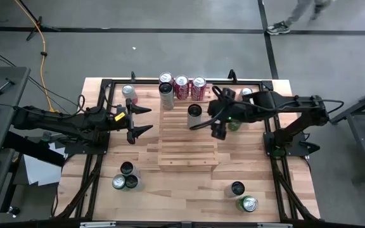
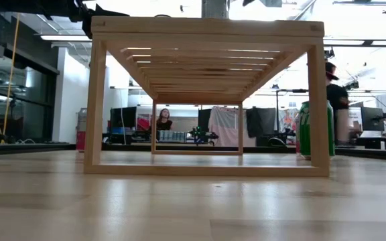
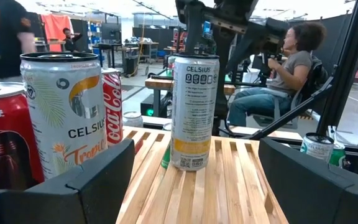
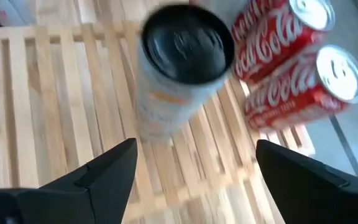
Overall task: Place canned beverage on shelf
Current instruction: Align the top right tropical celsius soda can with the other tropical celsius soda can on the shelf
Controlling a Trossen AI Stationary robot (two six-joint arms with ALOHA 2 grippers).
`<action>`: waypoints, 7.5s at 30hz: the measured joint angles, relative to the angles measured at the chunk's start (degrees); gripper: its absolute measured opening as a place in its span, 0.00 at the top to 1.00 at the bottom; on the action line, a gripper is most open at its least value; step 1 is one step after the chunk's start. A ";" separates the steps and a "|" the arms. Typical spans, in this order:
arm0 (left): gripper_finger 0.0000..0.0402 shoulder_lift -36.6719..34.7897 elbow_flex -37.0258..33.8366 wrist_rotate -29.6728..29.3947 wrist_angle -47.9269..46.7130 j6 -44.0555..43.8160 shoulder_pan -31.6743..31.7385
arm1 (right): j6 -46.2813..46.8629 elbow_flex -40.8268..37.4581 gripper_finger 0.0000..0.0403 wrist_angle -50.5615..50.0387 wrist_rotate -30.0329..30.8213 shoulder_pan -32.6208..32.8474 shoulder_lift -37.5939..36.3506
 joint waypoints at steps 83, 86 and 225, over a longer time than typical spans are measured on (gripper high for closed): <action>0.17 0.01 0.00 0.00 0.76 0.68 0.00 | -10.99 -46.81 0.22 77.56 -53.24 -23.93 -11.34; 0.17 0.00 0.00 0.00 1.00 0.66 0.00 | -10.45 -46.81 0.22 79.39 -53.72 -23.75 -9.35; 0.17 0.01 0.00 -0.46 1.72 -1.51 0.09 | 2.05 -28.69 0.34 73.83 13.32 -9.79 7.63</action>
